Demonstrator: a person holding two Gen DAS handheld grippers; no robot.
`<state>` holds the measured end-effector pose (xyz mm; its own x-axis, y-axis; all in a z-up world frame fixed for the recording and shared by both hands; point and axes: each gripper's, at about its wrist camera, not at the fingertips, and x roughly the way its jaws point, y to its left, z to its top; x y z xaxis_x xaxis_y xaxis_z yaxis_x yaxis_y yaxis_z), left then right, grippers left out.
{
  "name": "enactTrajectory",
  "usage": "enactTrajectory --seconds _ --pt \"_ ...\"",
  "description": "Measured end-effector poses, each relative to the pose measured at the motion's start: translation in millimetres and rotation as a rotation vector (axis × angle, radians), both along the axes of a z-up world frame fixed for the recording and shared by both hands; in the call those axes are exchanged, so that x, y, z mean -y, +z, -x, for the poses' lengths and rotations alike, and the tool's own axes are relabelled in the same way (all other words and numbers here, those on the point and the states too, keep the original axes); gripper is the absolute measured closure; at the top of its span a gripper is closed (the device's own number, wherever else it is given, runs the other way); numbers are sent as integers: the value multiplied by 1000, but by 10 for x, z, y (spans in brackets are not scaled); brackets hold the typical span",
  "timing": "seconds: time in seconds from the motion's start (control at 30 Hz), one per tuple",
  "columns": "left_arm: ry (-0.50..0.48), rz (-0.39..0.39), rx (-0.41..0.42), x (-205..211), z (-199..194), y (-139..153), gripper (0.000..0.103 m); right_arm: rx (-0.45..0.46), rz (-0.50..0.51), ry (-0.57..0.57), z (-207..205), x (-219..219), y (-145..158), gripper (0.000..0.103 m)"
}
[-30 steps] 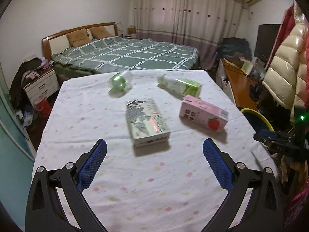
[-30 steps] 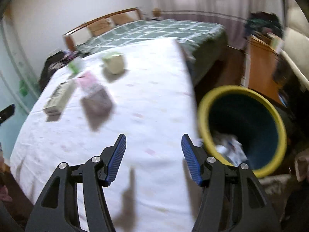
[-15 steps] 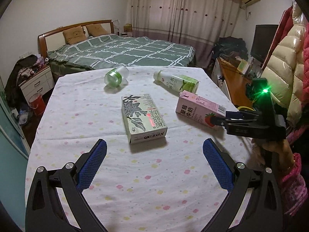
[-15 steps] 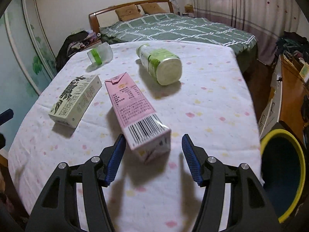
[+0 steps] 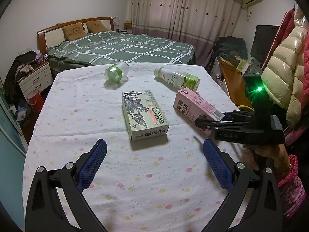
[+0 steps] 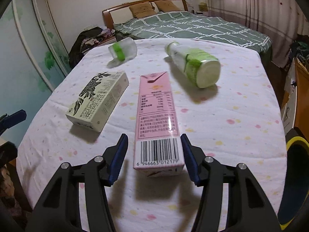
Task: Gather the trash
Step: 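Grasp the pink strawberry milk carton with the right tool, then carry the milk carton over the bin and open the right tool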
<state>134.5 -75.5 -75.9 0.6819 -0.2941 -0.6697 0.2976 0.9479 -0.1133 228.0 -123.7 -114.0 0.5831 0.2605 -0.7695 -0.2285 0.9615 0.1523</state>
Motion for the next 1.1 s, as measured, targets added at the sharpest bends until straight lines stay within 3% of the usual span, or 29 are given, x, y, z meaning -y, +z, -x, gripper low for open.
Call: enactTrajectory --seconds 0.13,0.17,0.77,1.1 --pt "1 1 -1 -5 6 -6 5 -16 6 -41 -54 -20 -35 51" --pt "2 2 -3 -8 5 -12 5 -25 1 -56 -59 -9 -36 63" --pt "-12 -3 -11 64 6 -77 5 64 -60 -163 437 431 270 64" --pt "-27 -21 -16 190 3 -98 5 89 -33 -447 759 1471 231 64"
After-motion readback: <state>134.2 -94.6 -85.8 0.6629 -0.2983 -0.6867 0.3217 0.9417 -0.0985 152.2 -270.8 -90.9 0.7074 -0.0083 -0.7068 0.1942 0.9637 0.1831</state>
